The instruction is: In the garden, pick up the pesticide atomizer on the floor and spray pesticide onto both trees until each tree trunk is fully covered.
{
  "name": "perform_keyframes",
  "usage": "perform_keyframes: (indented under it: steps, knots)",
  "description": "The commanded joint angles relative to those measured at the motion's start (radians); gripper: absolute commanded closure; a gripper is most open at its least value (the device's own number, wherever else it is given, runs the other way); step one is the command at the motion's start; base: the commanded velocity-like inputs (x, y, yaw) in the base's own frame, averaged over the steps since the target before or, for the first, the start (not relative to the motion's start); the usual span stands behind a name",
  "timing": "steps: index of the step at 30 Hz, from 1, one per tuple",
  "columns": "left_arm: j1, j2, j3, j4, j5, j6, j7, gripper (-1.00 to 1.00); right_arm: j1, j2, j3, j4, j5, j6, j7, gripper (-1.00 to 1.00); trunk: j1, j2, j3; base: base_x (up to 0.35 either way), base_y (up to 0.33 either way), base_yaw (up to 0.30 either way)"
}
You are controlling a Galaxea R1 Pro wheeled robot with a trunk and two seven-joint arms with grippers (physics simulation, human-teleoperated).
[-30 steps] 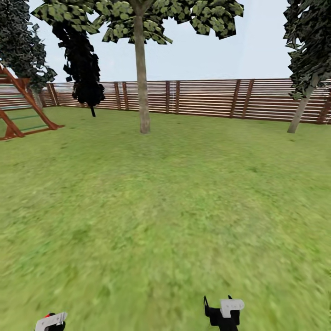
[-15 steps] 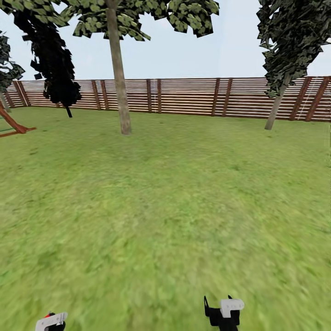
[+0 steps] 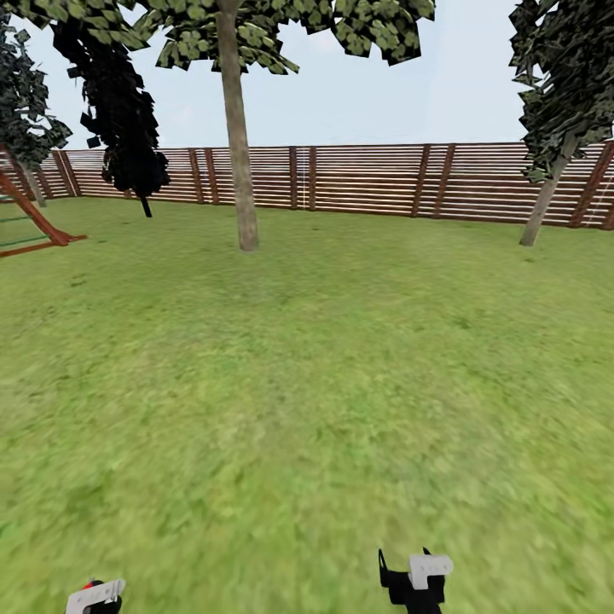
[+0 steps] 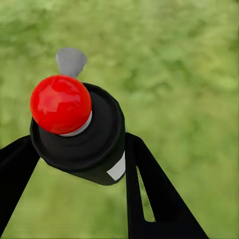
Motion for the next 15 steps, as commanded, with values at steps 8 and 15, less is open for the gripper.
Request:
perform_keyframes:
  steps: [8,15]
  knots:
    - [-0.001,0.000,0.004,0.001,0.011,-0.001,-0.010,1.00,-0.001,0.000,-0.003,0.001,0.011,-0.002,-0.007,-1.00,0.000,0.000,-0.001,0.340,0.000,0.013]
    - [0.000,0.000,0.004,0.001,0.011,-0.001,-0.010,1.00,-0.001,0.000,-0.003,0.000,0.011,-0.002,-0.007,-1.00,0.000,0.000,-0.001,0.340,0.000,0.000]
